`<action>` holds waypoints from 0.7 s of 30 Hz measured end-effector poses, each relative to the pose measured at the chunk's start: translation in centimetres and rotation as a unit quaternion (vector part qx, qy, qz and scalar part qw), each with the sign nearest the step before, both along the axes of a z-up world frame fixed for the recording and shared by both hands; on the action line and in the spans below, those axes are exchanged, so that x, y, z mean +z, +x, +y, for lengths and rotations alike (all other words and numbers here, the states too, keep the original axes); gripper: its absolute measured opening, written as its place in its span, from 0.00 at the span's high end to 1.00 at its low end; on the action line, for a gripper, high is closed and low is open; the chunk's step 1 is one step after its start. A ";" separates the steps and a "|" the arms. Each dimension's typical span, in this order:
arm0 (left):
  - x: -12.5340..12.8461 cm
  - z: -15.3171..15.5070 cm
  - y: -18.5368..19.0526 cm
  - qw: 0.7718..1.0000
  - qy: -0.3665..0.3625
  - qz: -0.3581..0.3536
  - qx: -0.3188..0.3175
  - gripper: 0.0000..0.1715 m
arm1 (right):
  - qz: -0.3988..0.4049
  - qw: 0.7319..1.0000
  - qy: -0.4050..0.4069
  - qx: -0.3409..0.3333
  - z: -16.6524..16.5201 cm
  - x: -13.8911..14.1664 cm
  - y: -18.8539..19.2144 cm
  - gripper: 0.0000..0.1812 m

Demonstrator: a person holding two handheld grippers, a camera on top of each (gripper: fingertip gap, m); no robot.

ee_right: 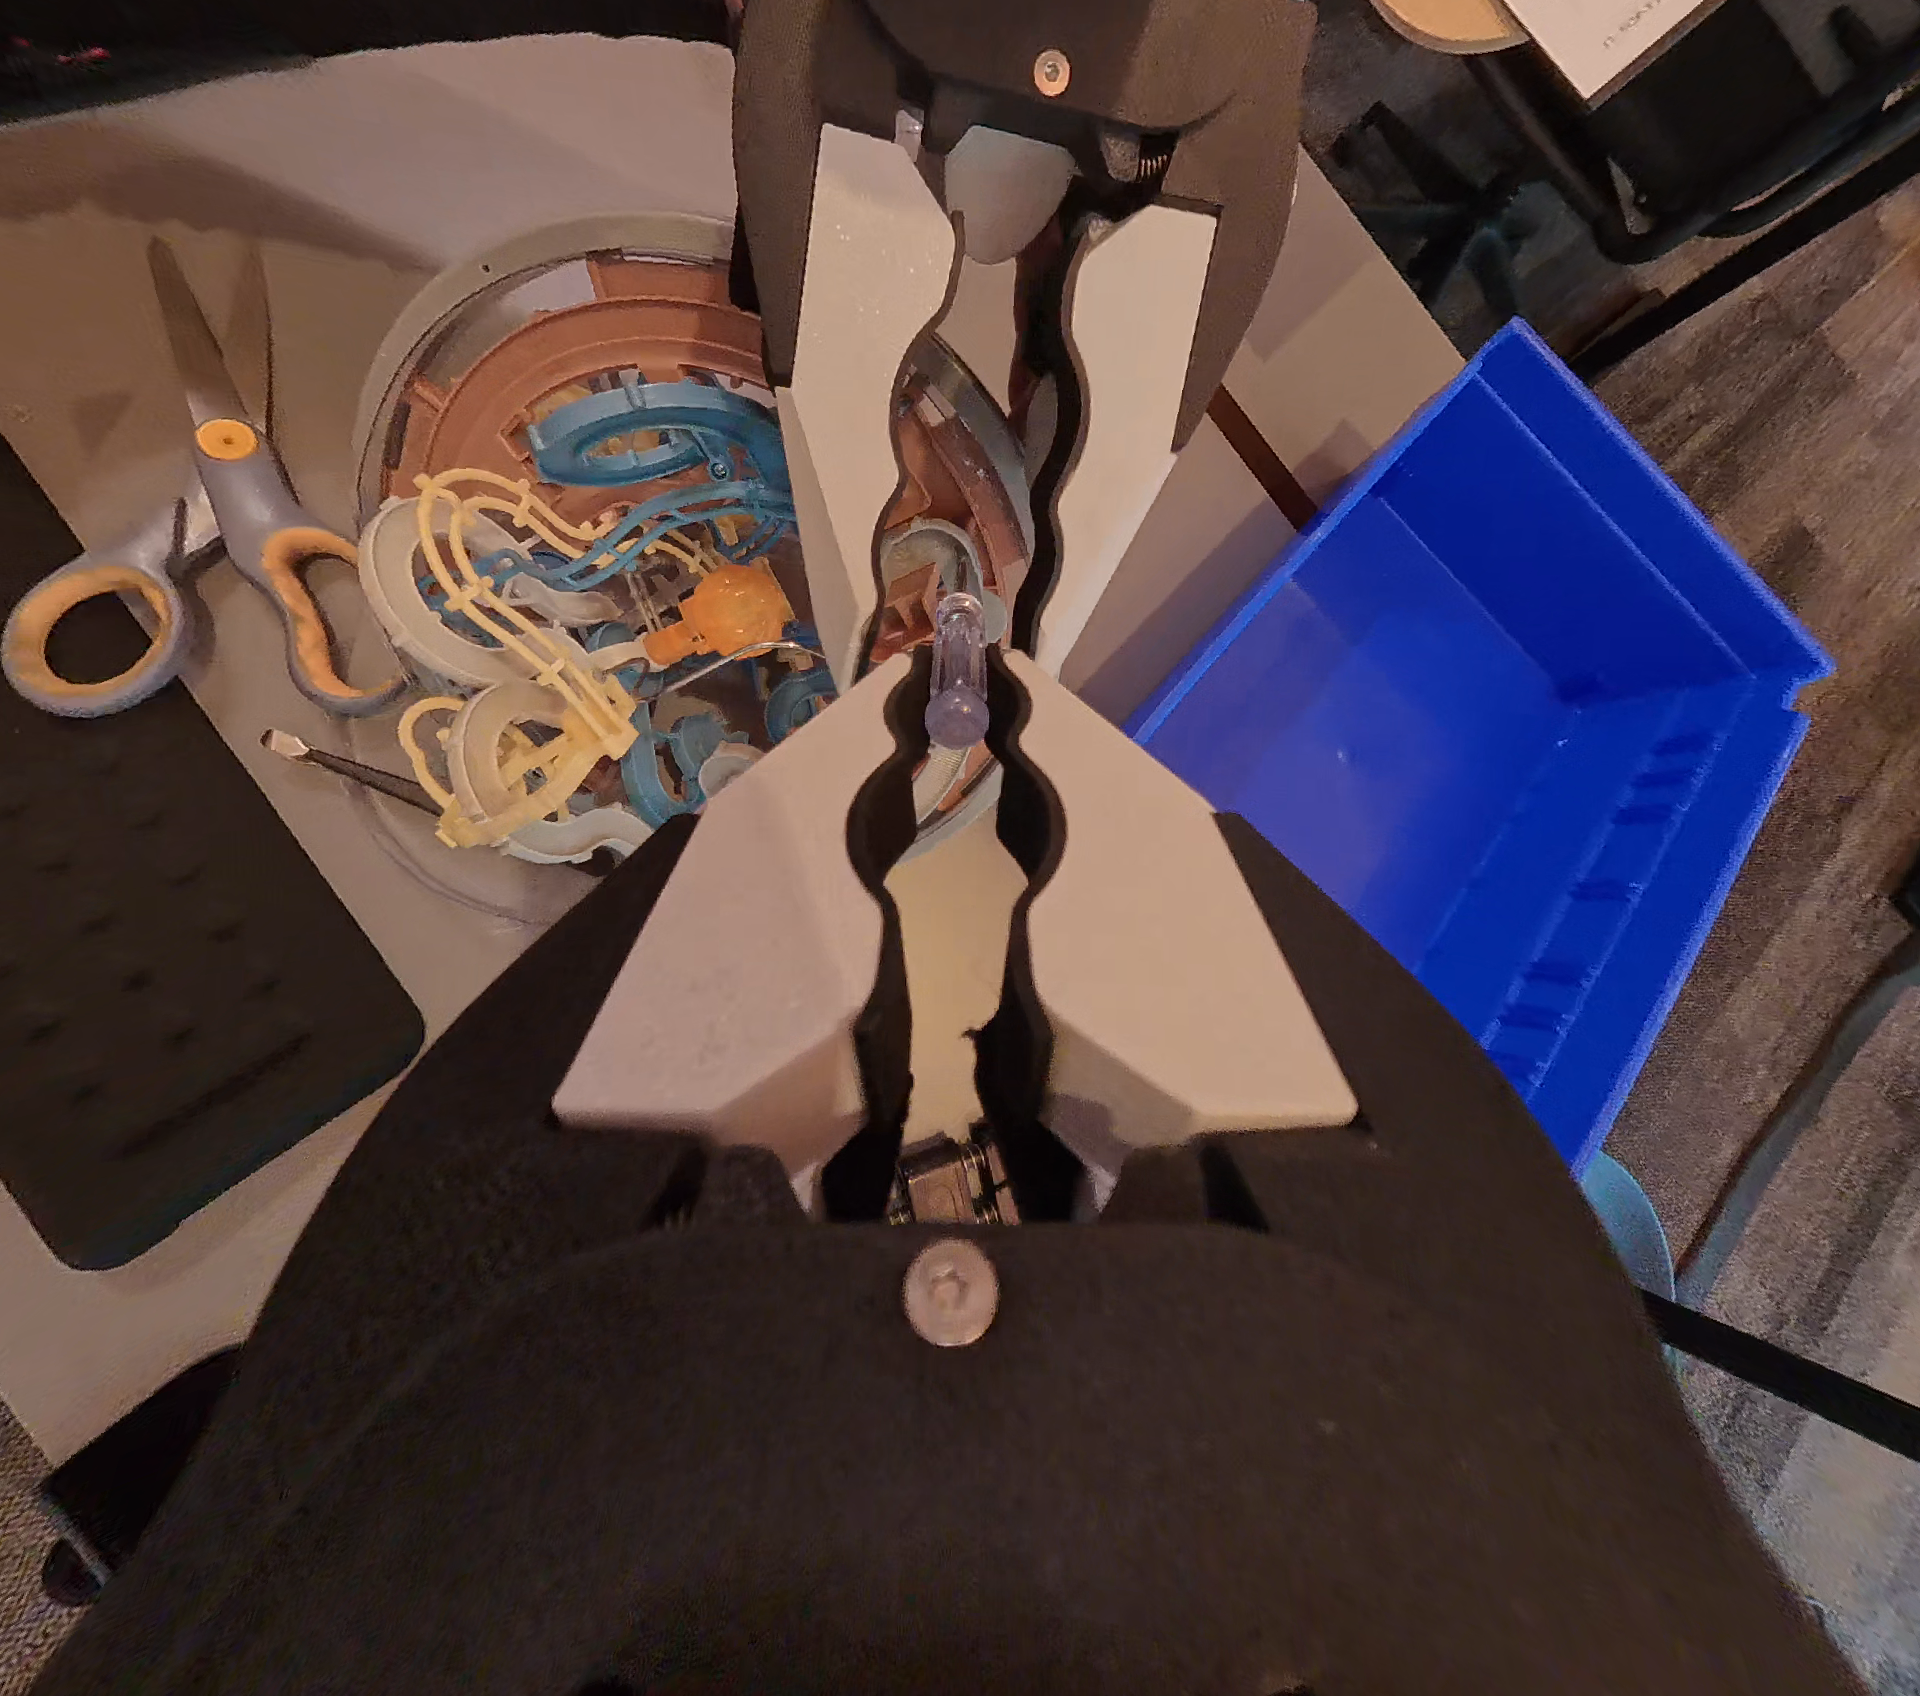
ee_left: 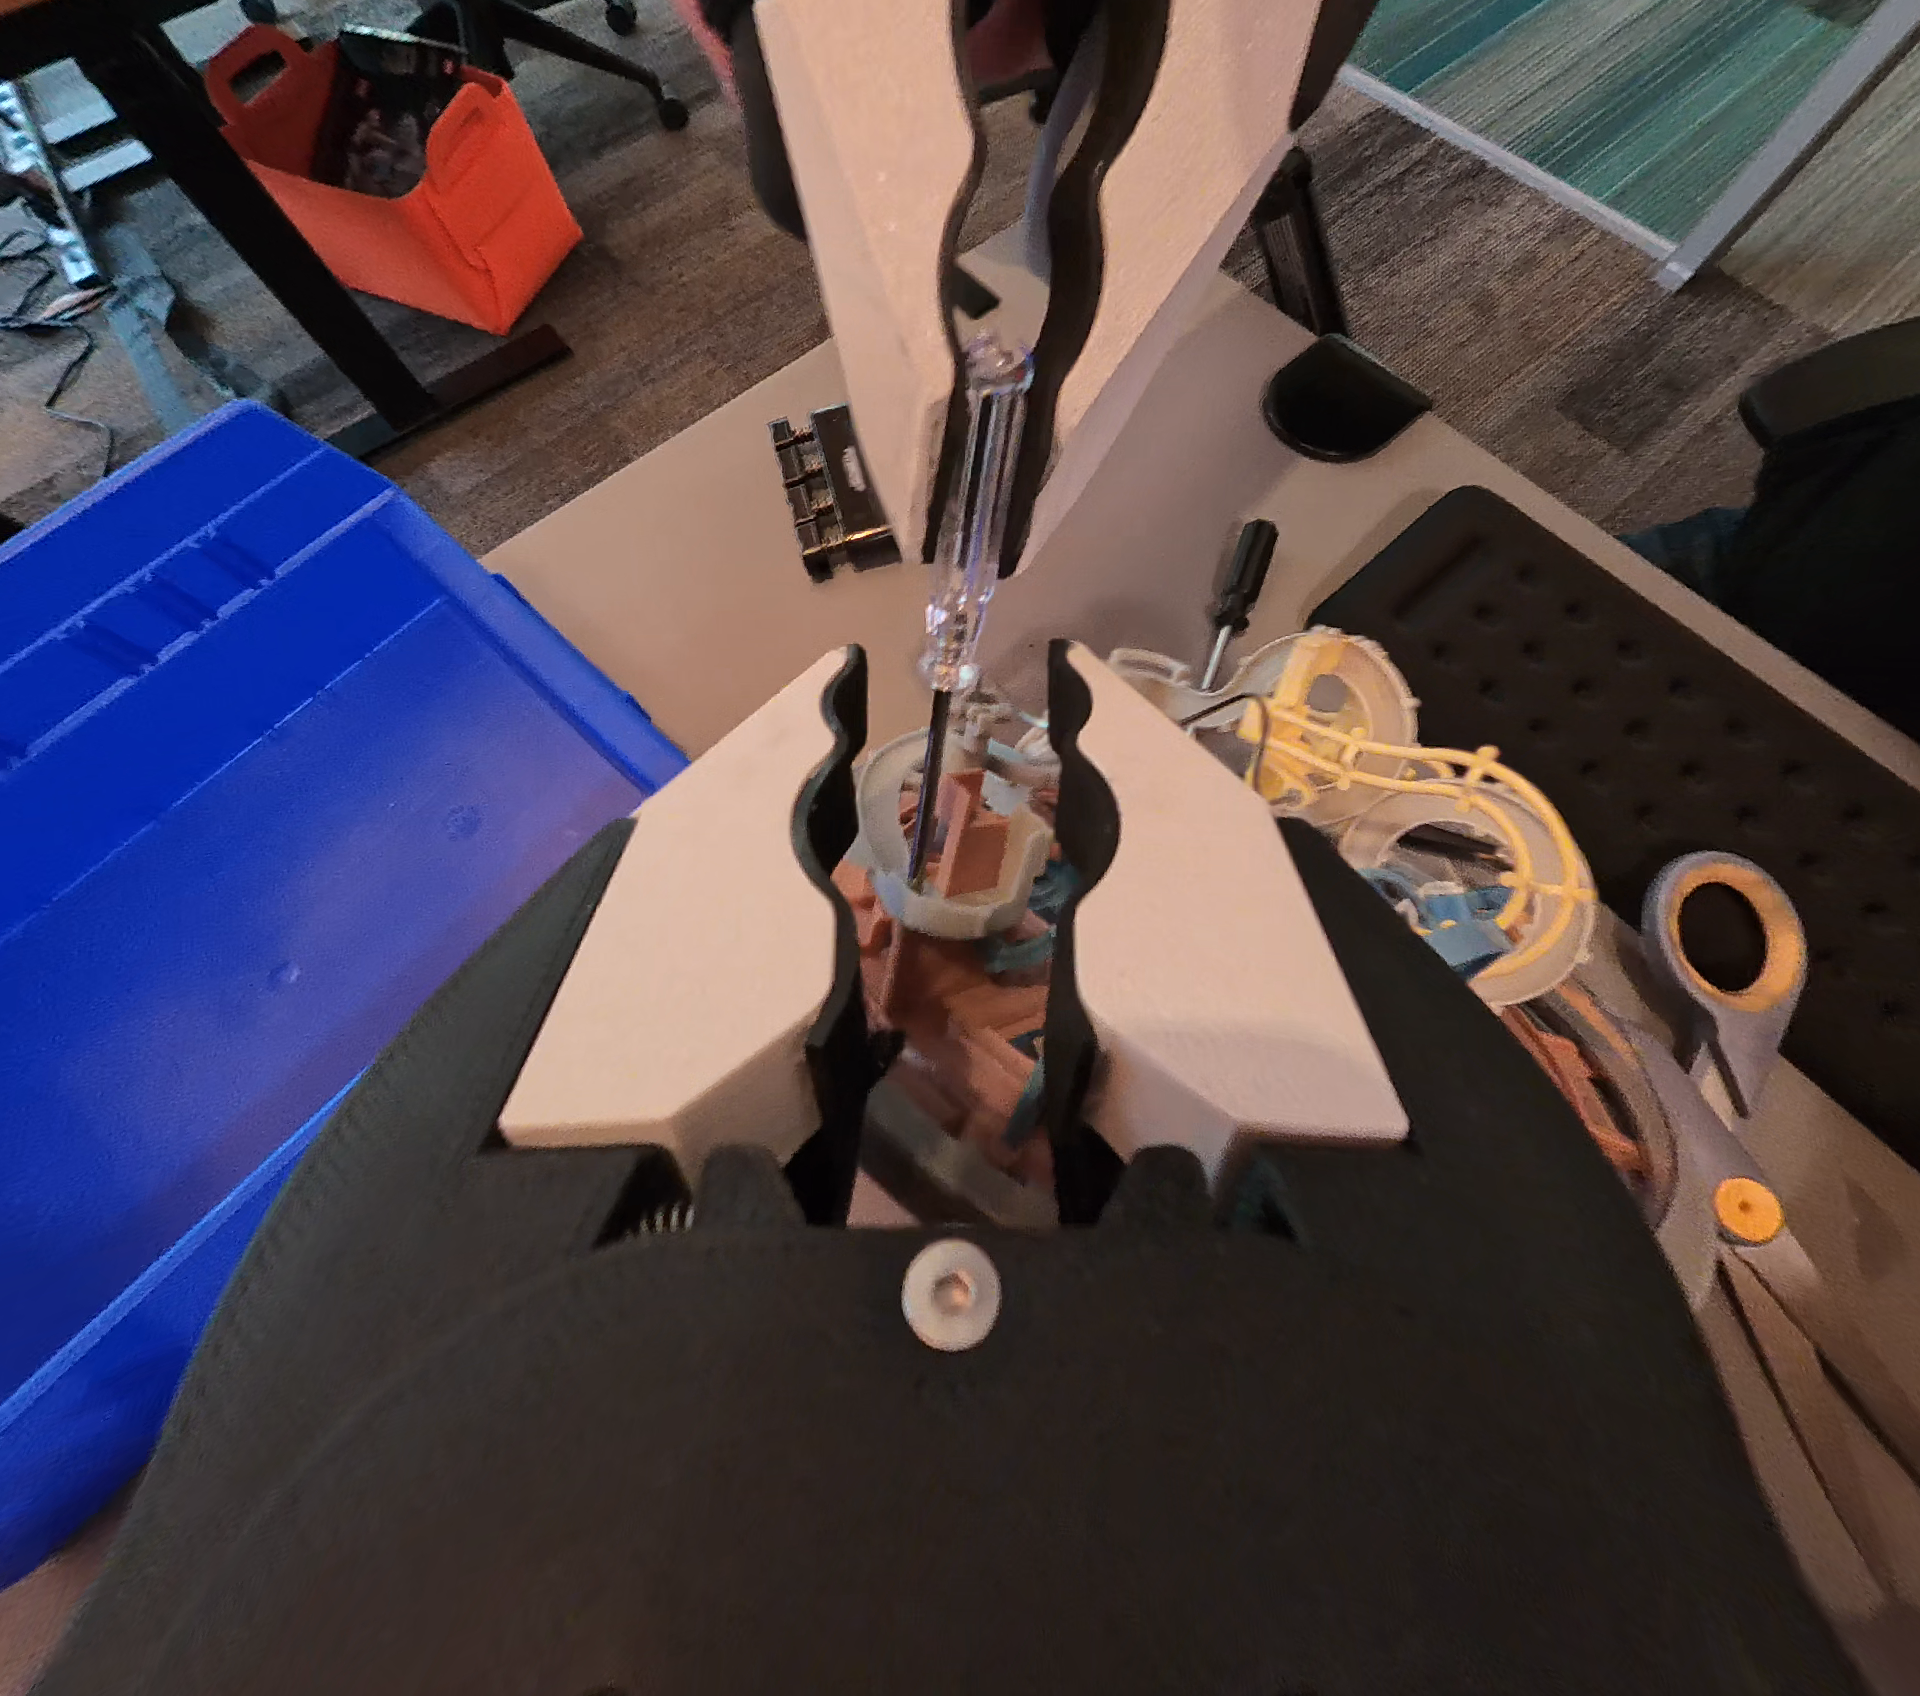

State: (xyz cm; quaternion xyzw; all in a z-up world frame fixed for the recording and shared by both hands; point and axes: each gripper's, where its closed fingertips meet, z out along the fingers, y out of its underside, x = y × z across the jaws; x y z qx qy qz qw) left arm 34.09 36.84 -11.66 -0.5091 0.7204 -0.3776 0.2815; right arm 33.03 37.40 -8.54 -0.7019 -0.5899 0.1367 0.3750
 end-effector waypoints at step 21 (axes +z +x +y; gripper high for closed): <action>0.9 -0.9 -0.2 0.998 -0.039 -0.024 -0.032 0.96 | -0.017 0.996 0.048 0.076 -0.3 -0.6 -0.5 0.95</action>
